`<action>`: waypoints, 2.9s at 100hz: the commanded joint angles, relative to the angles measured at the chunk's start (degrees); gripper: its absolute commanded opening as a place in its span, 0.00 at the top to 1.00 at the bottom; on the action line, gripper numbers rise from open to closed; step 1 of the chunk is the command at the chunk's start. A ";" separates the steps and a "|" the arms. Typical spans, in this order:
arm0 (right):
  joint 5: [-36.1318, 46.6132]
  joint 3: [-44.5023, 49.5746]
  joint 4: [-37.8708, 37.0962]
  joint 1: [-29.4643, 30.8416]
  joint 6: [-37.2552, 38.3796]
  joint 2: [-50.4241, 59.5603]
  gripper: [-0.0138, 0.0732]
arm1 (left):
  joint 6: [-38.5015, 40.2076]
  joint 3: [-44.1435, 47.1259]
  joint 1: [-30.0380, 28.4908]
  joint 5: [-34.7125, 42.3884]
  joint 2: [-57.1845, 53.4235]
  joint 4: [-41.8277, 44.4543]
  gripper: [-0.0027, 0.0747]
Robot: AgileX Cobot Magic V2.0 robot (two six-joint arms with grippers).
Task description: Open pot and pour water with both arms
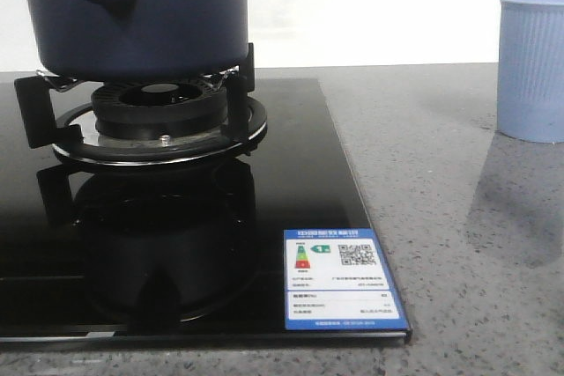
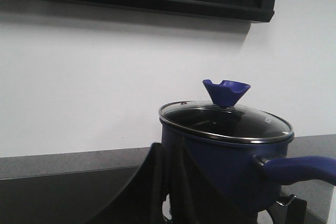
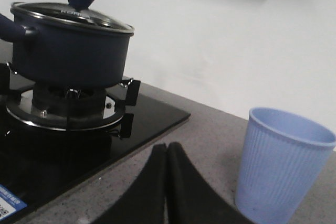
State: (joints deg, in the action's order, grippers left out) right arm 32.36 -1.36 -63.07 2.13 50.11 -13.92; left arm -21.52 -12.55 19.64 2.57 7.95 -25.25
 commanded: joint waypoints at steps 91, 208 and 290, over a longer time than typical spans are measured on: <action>6.98 -1.03 1.82 -0.04 0.34 -0.21 0.92 | 0.23 -1.19 -0.23 4.23 0.25 -0.57 0.99; 6.49 -1.03 1.78 -0.04 0.34 -0.21 0.92 | 19.99 13.37 -13.28 -4.71 -9.62 19.26 0.99; 6.32 -1.03 1.78 -0.04 0.34 -0.21 0.92 | 19.99 13.37 -13.28 -4.71 -9.62 19.26 0.99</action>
State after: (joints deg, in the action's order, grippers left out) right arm 36.89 -0.77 -63.07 2.13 50.64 -13.92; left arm -2.07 -0.08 6.46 -6.04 -0.17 -5.62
